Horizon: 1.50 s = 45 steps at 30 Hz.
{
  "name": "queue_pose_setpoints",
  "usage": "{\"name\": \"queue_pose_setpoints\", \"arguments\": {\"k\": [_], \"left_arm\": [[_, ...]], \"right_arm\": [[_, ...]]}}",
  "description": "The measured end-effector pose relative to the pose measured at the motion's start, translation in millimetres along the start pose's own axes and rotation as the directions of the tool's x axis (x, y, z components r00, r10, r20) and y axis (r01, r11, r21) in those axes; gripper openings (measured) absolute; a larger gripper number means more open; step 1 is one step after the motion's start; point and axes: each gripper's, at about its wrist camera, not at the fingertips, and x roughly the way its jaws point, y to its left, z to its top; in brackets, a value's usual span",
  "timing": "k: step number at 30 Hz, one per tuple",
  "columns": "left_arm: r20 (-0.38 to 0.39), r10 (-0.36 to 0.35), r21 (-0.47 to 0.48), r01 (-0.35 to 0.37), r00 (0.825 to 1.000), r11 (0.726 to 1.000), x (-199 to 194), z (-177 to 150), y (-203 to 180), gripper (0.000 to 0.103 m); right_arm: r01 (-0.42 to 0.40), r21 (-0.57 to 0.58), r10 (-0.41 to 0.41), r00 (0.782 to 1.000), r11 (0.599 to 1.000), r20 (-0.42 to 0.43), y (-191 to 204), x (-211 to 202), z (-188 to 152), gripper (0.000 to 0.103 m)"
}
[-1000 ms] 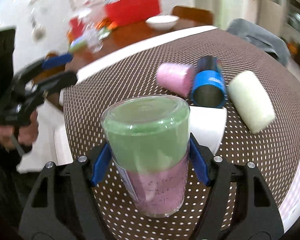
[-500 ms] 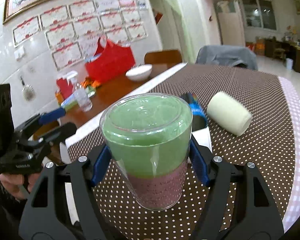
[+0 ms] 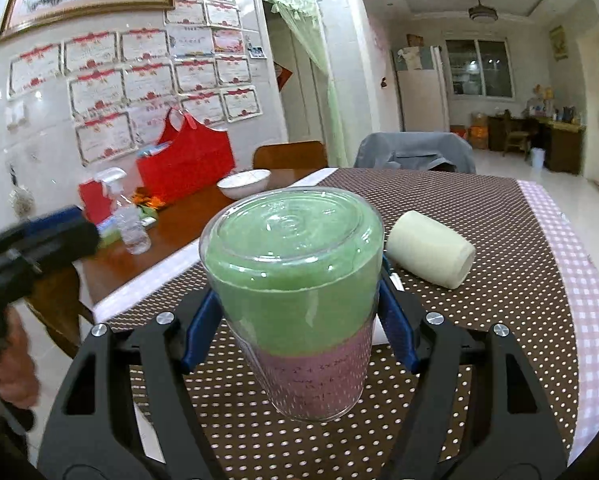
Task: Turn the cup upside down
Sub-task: 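Lower the upright can onto the tablecloth and open the right tool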
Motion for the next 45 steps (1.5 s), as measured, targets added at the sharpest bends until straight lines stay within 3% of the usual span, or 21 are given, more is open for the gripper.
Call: {"name": "queue_pose_setpoints", "arguments": {"k": [10, 20, 22, 24, 32, 45], "left_arm": [[-0.005, -0.003, -0.008, 0.003, 1.000, 1.000, 2, -1, 1, 0.090], [0.004, 0.001, -0.005, -0.001, 1.000, 1.000, -2, 1, 0, 0.090], [0.006, 0.002, -0.008, -0.002, 1.000, 1.000, -2, 2, 1, 0.090], [0.011, 0.002, -0.011, -0.002, 1.000, 1.000, -3, 2, 1, 0.090], [0.024, -0.010, 0.001, 0.010, 1.000, 1.000, -9, 3, -4, 0.090], [0.049, -0.037, -0.003, 0.037, 0.998, 0.999, -23, 10, -9, 0.090]], "right_arm": [[0.033, -0.001, -0.033, 0.999, 0.999, -0.019, -3, 10, -15, 0.070], [0.043, -0.021, -0.045, 0.994, 0.999, -0.095, -1, 29, -35, 0.071], [0.052, -0.027, -0.055, 0.994, 0.998, -0.091, 0, 26, -35, 0.076], [0.056, -0.017, -0.057, 0.995, 0.998, -0.078, -1, 21, -32, 0.097], [0.132, -0.001, -0.132, 0.990, 0.991, -0.055, -4, 8, -18, 0.097], [0.149, 0.003, -0.149, 0.989, 0.989, -0.004, 1, -20, 7, 0.097]]}}
